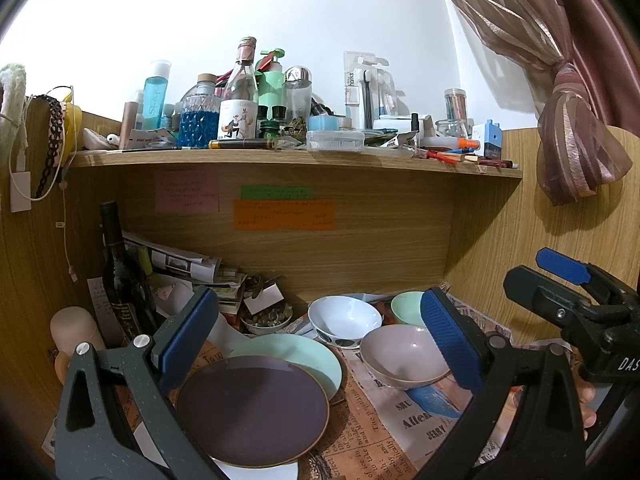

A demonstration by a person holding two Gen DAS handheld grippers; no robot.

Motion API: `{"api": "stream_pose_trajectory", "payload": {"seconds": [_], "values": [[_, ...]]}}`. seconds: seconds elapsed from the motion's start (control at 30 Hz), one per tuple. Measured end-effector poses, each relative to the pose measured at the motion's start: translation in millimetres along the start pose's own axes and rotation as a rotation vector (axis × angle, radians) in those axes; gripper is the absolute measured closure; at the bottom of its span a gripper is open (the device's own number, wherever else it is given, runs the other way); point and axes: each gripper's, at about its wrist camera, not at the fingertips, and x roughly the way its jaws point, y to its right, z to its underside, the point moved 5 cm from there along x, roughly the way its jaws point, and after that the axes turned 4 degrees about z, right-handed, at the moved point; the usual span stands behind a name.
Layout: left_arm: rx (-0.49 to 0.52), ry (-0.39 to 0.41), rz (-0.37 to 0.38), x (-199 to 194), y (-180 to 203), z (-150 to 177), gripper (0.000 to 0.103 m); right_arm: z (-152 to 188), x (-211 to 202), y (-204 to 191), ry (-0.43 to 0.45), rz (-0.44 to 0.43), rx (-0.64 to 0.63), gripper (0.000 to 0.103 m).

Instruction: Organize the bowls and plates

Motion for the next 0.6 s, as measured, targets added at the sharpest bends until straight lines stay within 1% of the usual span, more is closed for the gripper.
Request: {"api": "stream_pose_trajectory", "payload": {"seconds": [0.6], "values": [[0.0, 0.005, 0.002, 0.2, 1.1, -0.9, 0.0, -1.8, -1.7, -5.0, 0.01, -0.006, -0.002, 0.0]]}}
